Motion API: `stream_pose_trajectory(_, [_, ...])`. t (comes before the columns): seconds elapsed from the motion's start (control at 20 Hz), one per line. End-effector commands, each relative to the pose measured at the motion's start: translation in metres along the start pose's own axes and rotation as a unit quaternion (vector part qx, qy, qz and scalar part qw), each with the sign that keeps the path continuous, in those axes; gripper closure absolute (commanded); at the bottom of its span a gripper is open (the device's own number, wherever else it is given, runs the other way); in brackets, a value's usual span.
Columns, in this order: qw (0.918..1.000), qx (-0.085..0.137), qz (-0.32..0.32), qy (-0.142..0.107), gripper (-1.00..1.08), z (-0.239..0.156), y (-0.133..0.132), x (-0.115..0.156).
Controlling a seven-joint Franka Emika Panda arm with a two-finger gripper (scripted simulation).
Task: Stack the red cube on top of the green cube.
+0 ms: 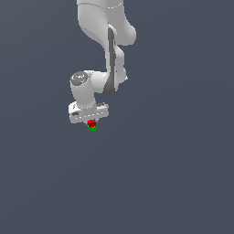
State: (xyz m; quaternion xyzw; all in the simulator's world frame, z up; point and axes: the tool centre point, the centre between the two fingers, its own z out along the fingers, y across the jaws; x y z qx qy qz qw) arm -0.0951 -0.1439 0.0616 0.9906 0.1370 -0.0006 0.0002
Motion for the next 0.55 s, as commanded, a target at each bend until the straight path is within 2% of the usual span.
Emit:
stream_pose_trajectory(0.0, [1.0000,0.000,-0.001,0.001,1.08,0.0001,0.0017,0.0011])
stream_pose_trajectory(0.05, [1.0000,0.000,-0.001,0.001,-0.92,0.0001,0.0017,0.0011])
stream_pose_trajectory(0.5, [1.0000,0.000,-0.001,0.001,-0.92,0.0001,0.0017,0.0011])
